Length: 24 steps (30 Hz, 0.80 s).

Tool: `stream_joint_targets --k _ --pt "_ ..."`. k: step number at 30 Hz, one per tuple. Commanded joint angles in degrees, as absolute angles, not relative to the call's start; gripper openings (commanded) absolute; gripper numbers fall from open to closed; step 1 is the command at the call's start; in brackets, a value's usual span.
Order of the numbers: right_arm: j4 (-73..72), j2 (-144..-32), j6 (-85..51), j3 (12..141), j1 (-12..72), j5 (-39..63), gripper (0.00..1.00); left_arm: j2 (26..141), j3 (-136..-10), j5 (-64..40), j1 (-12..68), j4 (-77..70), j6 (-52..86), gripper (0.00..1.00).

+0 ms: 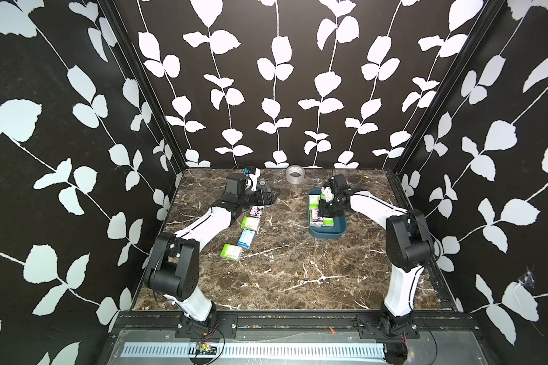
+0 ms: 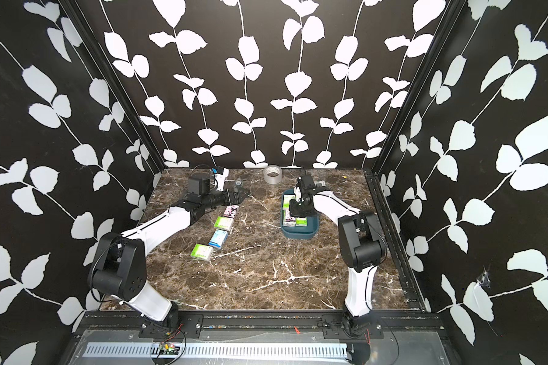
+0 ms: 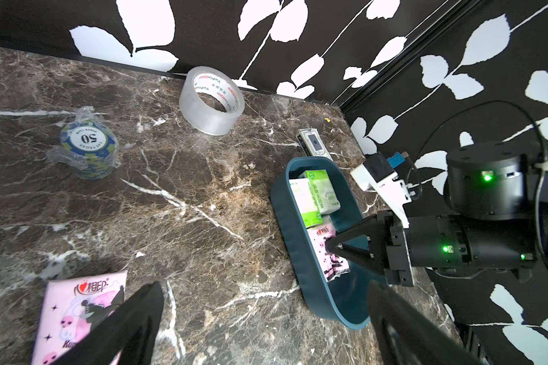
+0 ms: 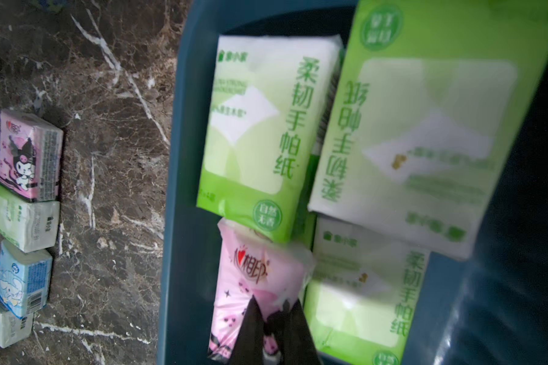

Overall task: Put the pocket tissues into the storage box
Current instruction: Place the pocket tissues in the storage box.

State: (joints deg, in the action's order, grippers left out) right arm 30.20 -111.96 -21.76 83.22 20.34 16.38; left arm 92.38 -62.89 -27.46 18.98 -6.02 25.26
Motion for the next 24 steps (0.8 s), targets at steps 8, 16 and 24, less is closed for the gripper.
stream_joint_targets --k 8,16,24 --pt "28.1 -114.5 -22.7 86.8 20.9 17.5 0.09 92.5 -64.4 -26.3 19.0 -5.1 24.1 0.99" --pt "26.8 -115.4 -23.2 86.7 20.9 17.7 0.2 91.9 -64.3 -25.8 19.0 -5.2 24.1 0.99" --pt "26.4 -115.4 -23.1 88.1 20.9 17.8 0.4 91.6 -64.4 -25.6 19.0 -5.3 23.8 0.99"
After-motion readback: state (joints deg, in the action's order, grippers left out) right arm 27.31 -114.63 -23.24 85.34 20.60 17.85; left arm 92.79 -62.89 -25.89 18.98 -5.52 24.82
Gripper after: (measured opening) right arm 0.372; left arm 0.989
